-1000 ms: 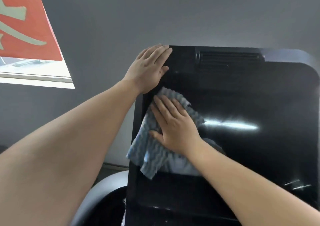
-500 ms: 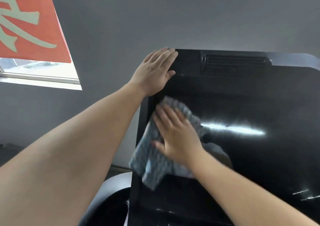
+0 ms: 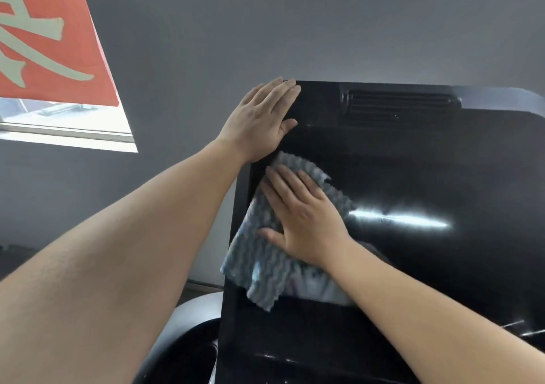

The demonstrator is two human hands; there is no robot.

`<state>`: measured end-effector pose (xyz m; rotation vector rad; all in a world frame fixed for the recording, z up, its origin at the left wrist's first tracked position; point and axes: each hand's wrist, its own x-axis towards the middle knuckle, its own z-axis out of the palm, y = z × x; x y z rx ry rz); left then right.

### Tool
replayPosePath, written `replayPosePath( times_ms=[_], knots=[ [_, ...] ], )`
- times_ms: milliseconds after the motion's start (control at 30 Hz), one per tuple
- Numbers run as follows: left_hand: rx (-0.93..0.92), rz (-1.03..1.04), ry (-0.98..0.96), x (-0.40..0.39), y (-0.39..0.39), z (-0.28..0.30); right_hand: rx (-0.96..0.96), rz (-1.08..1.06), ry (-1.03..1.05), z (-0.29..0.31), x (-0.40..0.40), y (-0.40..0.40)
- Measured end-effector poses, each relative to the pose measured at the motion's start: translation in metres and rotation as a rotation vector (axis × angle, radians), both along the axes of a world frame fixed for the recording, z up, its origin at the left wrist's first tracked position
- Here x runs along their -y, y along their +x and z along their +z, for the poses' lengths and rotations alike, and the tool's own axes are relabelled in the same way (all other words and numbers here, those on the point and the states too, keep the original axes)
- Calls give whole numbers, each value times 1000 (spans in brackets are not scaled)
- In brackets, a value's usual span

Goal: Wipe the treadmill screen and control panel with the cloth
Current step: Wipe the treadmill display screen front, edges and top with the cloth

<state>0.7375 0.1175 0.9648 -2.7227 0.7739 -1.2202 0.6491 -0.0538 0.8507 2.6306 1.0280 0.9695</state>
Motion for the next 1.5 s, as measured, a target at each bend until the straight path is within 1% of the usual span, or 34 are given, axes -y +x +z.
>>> replayPosePath(
  times_ms=[67,133,233,267,333,400,433,467,533,600,700,733,833,933,1000,1033,1133,1233,1333,1433,1500],
  knots=[
    [3,11,-7,0,0,-1,-35,-104,118,18,-10,13],
    [-8,16,-4,1,-2,0,-33,-137,185,11,-17,9],
    [-60,66,13,4,-11,1,-21,-140,225,-7,-14,-5],
    [-71,84,-7,6,-18,-1,-29,-143,216,-10,-12,-10],
    [-67,88,-142,10,-42,-15,-54,-144,183,-15,-7,-15],
    [-18,28,-355,18,-79,-42,-85,-143,152,-19,-3,-21],
    [16,-23,-419,23,-100,-60,-99,-146,135,-23,0,-25],
    [33,-80,-437,28,-120,-79,-117,-149,123,-28,2,-29],
    [-2,-169,-390,39,-158,-120,-152,-129,117,-41,10,-40],
    [-78,-190,-302,50,-188,-153,-175,-50,88,-52,21,-54],
    [-171,-123,-112,57,-208,-188,-198,106,-104,-60,45,-69],
    [-190,-94,-44,56,-209,-197,-190,128,-129,-62,56,-73],
    [-234,11,153,48,-204,-213,-112,64,-18,-66,108,-91],
    [-244,55,245,41,-199,-214,-4,-83,194,-69,190,-114],
    [-233,46,273,38,-198,-213,35,-232,314,-71,250,-128],
    [-227,48,274,35,-198,-215,39,-297,328,-73,276,-133],
    [-222,84,233,33,-206,-224,0,-368,237,-82,332,-142],
    [-227,134,168,36,-217,-240,-29,-337,152,-81,351,-139],
    [-234,160,135,36,-225,-254,-34,-255,111,-85,351,-129],
    [-217,139,152,31,-228,-261,-6,-193,131,-85,351,-113],
    [-187,102,195,24,-229,-261,26,-160,131,-76,353,-98]
  ],
)
